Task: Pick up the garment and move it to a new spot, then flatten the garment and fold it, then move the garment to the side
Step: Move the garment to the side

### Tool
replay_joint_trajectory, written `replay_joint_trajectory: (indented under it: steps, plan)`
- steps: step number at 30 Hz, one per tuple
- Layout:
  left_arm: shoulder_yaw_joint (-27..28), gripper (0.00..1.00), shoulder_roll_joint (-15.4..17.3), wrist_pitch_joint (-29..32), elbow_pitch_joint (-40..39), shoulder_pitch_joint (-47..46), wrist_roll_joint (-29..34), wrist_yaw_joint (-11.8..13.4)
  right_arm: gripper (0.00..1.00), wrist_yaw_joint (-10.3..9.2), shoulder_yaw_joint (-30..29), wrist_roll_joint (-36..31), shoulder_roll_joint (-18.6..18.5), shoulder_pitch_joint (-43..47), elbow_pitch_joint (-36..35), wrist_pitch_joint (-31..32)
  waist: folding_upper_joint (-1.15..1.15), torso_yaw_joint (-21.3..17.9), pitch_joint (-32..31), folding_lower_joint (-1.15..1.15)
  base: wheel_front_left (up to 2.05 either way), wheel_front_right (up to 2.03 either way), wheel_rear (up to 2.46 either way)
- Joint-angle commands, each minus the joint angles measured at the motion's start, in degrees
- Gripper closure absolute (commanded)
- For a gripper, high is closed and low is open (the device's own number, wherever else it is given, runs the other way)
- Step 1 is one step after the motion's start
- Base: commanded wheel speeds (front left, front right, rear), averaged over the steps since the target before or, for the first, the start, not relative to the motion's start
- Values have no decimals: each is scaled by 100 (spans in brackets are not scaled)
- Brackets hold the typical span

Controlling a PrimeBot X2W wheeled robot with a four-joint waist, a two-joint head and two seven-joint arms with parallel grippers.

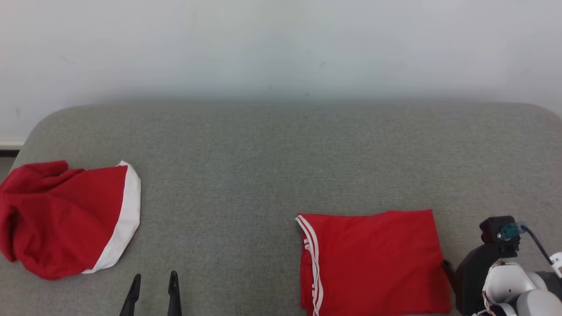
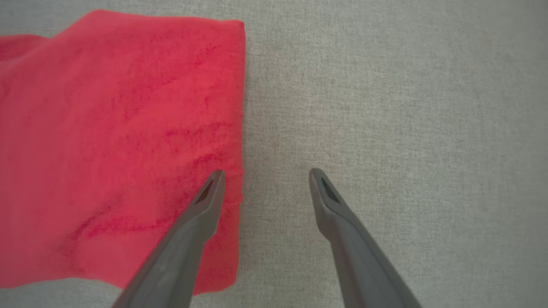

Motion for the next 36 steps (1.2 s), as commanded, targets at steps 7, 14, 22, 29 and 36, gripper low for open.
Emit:
replay_joint_trajectory:
  steps: [7,14,22,29,36]
  plan:
    - [-77,0,-4,-17,-24,-216,7,40,0,-14,-80,510,-171,-190,-235,746,-1,349,526,0,0,0,0]
    - [-187,0,-5,-17,-43,-351,49,41,0,-14,11,805,-37,-237,-72,1098,-1,348,705,0,0,0,0]
    - [-226,0,-4,-17,-95,-452,122,-13,100,-14,507,948,-303,-449,119,1188,-1,174,806,0,0,0,0]
    - [-354,0,-4,-16,-248,-551,266,-97,100,-20,1311,712,-994,-1190,504,524,-1,-332,989,0,0,0,0]
    - [-440,0,0,-16,-472,-825,493,-200,100,-16,1922,604,-1430,-2216,1168,-31,-1,-1115,1439,0,0,0,0]
